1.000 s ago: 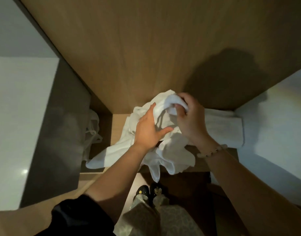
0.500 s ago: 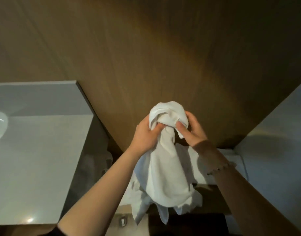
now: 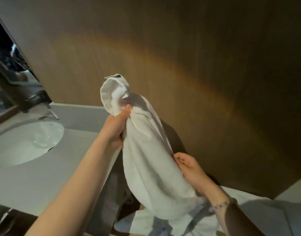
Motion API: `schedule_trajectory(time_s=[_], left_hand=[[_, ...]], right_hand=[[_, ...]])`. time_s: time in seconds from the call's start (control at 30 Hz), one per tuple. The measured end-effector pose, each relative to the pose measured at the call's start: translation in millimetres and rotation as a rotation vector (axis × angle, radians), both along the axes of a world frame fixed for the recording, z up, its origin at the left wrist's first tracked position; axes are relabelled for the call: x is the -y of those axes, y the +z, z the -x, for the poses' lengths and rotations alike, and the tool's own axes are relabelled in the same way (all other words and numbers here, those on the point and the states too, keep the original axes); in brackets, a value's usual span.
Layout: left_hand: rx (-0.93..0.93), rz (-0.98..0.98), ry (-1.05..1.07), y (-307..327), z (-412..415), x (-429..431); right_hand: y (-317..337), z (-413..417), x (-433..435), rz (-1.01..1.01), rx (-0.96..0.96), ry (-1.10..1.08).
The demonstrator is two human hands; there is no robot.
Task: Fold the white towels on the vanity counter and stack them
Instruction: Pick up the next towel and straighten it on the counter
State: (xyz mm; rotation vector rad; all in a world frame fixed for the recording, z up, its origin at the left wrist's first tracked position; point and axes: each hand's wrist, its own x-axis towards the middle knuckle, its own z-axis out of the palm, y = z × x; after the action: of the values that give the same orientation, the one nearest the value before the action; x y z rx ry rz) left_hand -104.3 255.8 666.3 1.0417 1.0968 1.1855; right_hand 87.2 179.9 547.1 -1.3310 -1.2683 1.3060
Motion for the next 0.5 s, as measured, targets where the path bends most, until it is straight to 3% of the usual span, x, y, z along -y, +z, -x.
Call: schedule_trajectory(time_s=[0.13,0.3,0.5], left_hand=[[-0.026,0.074,0.142,5.1,42.9,6.9],[-0.045,0.172,0.247,12.3,91.8,22.8],[-0.118,0.264,0.412,4.7,152.9,36.1]], right_hand=[[10.2,28.8,-17.1,0.084,-0.184,0.24],[15.8,82.3,-34.7,0.054,0.079,0.419],[2.5,125.4,-46.1,0.012,0.095,0.388]])
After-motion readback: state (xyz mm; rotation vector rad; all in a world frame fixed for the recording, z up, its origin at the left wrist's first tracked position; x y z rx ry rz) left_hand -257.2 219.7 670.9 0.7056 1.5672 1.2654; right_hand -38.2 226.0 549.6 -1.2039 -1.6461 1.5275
